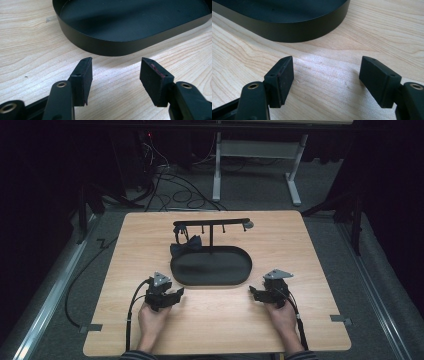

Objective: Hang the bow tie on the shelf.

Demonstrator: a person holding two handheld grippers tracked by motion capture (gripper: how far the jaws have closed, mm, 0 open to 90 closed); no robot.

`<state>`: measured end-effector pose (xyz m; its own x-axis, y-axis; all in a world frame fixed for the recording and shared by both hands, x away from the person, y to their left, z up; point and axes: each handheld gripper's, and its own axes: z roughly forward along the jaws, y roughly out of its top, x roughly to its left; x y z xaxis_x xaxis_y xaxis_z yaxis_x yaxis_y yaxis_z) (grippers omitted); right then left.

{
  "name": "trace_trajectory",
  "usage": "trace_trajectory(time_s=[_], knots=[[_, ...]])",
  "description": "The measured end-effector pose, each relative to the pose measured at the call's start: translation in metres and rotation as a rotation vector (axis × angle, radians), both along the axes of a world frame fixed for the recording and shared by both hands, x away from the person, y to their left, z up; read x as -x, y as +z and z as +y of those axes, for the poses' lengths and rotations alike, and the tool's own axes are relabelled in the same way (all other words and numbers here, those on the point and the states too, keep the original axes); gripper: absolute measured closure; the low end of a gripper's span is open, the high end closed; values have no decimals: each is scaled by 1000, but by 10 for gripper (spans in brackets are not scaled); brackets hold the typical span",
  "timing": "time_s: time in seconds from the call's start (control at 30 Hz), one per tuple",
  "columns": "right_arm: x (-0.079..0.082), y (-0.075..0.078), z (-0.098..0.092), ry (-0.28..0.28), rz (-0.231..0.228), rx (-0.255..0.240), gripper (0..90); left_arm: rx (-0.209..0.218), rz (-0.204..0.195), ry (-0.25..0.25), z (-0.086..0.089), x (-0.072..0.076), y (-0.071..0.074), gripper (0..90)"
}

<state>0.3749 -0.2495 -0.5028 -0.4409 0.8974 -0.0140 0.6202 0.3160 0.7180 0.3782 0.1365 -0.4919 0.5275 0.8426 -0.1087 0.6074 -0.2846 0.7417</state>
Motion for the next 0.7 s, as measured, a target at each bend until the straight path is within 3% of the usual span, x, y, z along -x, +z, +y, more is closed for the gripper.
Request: trace_trajectory(time_s=[0.2, 0.3, 0.37, 0.57, 0.7], knots=[[0, 0, 0, 0, 0, 0, 292, -23, -4, -3, -3, 0, -4, 441], [0, 0, 0, 0, 0, 0, 292, -66, -9, -6, -7, 1, -10, 439], [0, 0, 0, -1, 0, 0, 292, -84, -38, -7, -9, 3, -12, 427], [0, 0, 0, -2, 1, 0, 292, -72, -53, -4, -10, 6, -15, 410], [0, 0, 0, -2, 0, 0, 292, -78, -52, -23, -11, 6, -15, 333]])
